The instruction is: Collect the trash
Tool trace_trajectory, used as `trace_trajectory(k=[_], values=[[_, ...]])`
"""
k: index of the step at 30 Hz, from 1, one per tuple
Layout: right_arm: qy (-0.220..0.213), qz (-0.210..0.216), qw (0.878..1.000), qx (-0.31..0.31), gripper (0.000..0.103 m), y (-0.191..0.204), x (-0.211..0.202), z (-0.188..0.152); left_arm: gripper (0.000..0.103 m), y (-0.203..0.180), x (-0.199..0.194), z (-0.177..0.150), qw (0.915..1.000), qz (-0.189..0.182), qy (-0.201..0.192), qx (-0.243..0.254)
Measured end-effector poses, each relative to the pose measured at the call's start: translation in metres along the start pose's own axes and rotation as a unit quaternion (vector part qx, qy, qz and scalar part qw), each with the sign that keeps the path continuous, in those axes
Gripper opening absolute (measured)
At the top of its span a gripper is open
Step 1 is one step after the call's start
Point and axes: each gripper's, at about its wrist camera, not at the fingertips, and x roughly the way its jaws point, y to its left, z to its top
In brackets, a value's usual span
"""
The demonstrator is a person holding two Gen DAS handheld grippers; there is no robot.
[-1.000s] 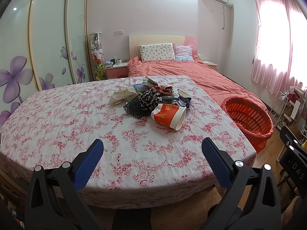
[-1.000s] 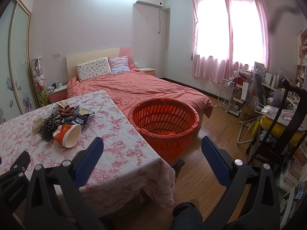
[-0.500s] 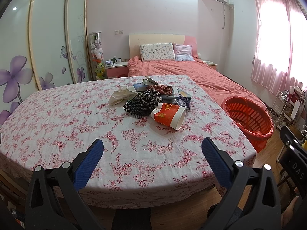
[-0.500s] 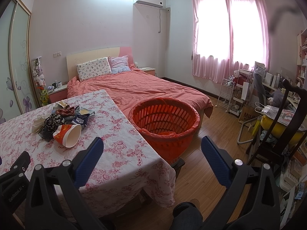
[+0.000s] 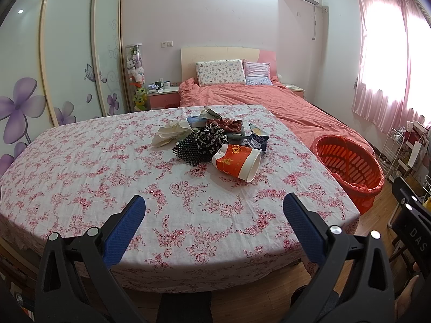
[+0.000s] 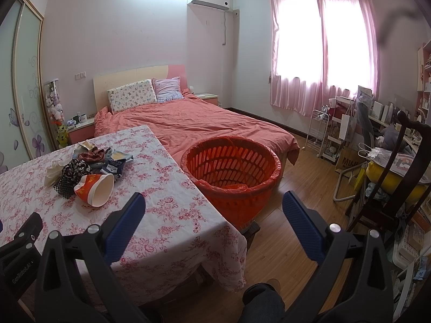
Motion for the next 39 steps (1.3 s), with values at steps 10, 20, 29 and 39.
trace_trajectory(k=[10, 20, 29, 39], values=[[0.002, 0.0, 1.0, 0.001, 0.099, 0.001, 0.002, 0.001, 0.101, 0.0, 0.0, 0.0, 1.0, 0.0, 0.001, 0.0], [0.0, 0.02, 1.0, -0.005, 0.099, 0.019, 0.02, -0.004, 0.101, 0.016, 0.014, 0.001, 0.9995, 0.024, 0.01, -0.021], [0.026, 0.095, 0.995, -0.026, 0.099, 0.065, 0.066, 0.017, 0.101, 0.059, 0.041, 0.008, 0.9962, 0.052, 0.025, -0.065], [0.097, 0.228, 0.968, -0.029, 0.094, 0.137, 0.131, 0.018, 0.101, 0.096, 0.07, 0.011, 0.9917, 0.086, 0.035, -0.088]])
